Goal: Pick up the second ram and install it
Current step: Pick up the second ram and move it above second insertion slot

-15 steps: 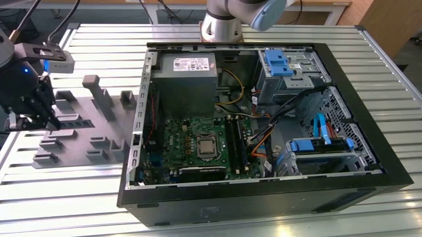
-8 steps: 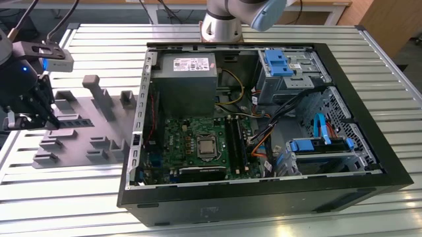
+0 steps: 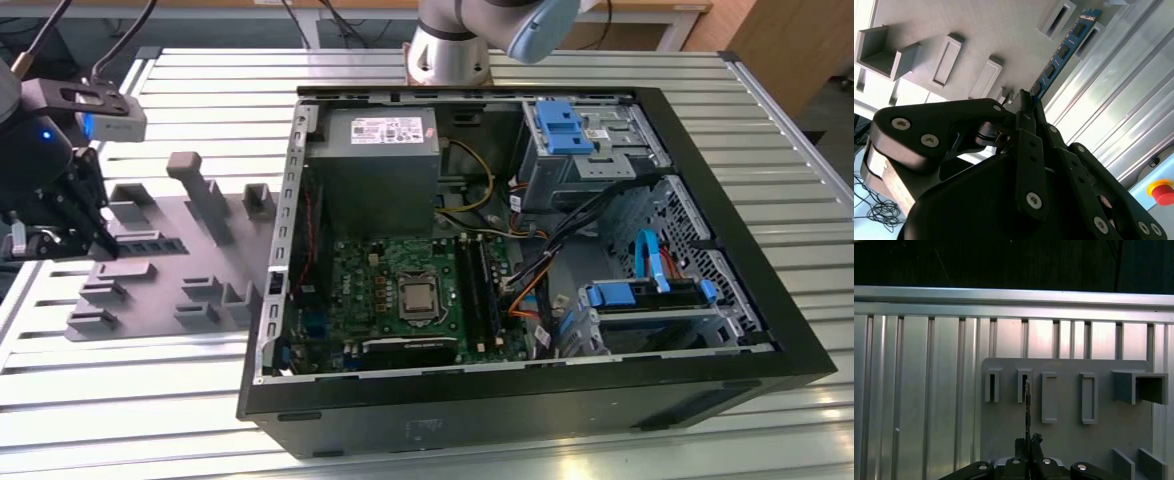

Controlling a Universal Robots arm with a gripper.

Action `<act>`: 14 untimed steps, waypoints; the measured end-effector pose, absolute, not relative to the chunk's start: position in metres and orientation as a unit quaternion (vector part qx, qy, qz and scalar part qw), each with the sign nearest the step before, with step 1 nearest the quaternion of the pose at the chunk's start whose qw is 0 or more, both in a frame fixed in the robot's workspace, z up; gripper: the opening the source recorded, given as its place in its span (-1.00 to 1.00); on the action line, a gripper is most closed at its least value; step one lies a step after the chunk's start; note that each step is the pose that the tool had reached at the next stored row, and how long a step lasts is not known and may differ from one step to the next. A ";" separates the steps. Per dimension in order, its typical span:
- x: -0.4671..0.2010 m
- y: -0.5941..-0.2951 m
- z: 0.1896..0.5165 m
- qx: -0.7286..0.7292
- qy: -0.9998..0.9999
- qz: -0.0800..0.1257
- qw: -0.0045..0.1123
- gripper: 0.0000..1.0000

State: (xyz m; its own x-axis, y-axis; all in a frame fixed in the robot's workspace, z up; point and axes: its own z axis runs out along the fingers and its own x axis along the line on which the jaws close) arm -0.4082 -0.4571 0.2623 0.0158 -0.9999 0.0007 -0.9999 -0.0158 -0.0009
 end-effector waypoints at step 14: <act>-0.408 -0.457 0.269 -0.713 0.702 -0.001 0.000 -0.72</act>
State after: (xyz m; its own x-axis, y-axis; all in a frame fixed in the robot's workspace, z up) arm -0.4082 -0.4571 0.2690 0.0157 -0.9999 0.0020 -0.9999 -0.0157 -0.0007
